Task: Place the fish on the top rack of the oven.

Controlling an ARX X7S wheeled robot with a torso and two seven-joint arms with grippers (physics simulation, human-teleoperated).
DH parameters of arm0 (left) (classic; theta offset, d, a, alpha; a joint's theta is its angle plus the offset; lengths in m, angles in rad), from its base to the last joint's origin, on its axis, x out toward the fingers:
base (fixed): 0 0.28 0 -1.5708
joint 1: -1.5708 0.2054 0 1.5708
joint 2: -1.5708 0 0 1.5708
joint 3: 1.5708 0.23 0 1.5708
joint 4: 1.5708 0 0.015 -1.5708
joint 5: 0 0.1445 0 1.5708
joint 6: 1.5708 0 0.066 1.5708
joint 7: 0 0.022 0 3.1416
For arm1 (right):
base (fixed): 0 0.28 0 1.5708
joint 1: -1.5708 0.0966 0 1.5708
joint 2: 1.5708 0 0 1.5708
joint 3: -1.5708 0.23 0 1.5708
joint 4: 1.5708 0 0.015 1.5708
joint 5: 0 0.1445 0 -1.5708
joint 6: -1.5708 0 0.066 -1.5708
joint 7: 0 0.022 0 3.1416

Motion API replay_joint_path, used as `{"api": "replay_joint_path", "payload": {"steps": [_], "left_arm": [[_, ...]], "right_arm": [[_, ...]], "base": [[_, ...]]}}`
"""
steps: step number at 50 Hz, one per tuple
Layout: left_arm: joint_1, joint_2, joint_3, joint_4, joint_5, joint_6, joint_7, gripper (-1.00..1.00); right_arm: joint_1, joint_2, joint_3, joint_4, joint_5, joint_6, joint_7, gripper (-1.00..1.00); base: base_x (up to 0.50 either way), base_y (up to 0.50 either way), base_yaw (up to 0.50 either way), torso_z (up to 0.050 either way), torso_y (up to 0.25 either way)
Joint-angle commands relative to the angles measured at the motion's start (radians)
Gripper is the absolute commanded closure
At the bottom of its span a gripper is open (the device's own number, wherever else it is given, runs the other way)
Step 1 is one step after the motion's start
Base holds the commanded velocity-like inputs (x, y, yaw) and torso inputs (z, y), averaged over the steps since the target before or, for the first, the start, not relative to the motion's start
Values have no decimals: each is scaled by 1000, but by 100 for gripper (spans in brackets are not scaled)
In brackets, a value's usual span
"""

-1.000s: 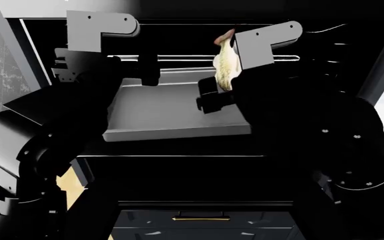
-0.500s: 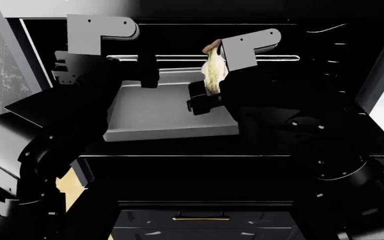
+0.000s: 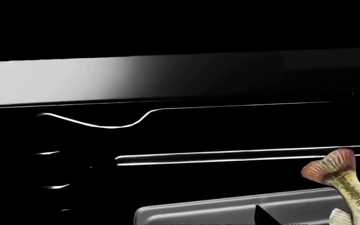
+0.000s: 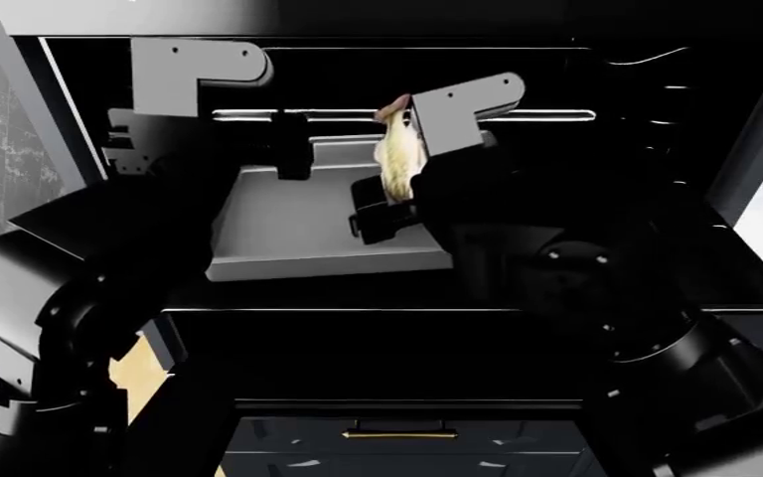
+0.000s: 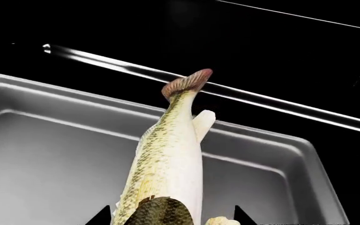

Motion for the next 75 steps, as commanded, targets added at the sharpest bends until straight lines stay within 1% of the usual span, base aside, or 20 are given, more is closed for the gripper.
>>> {"api": "replay_joint_path", "payload": {"steps": [1,19,20,27,36,47,62,69,71,73,75], "left_arm": [[7,-5,16,3,3,10,2,-100],[-2,-7,26,-2,0,14,2,-100],[-1,-7,24,-2,-2,13,0,-100],[5,-9,29,-5,0,23,2,-100],[9,-8,27,2,-7,20,-5,-100],[-8,2,20,11,-24,1,-21,-100],[-31,17,-3,65,-66,-47,-54,-100],[10,16,-42,159,-120,-93,-91,-100],[17,7,-28,215,-128,-107,-98,-100],[16,11,-59,250,-159,-138,-119,-100],[16,10,-64,271,-173,-152,-125,-100]], "right_arm": [[0,-5,2,-3,-48,-10,-23,100],[-6,-10,-10,29,-60,-33,-45,100],[-7,-10,-11,31,-60,-34,-47,-100],[-7,-5,-3,8,-44,-27,-34,-100],[10,26,39,-96,15,20,40,-100],[22,75,130,-307,174,111,219,-100],[21,143,223,-483,353,159,416,-100],[33,159,246,-545,444,173,513,-100],[27,162,248,-559,454,171,526,-100],[18,164,246,-574,471,172,546,-100],[15,166,247,-589,489,171,567,-100]], "base": [[0,0,0,0,0],[0,0,0,0,1],[0,0,0,0,0],[0,0,0,1,0],[0,0,0,0,0],[0,0,0,0,0],[0,0,0,0,0],[0,0,0,0,0],[0,0,0,0,0],[0,0,0,0,0],[0,0,0,0,0]]}}
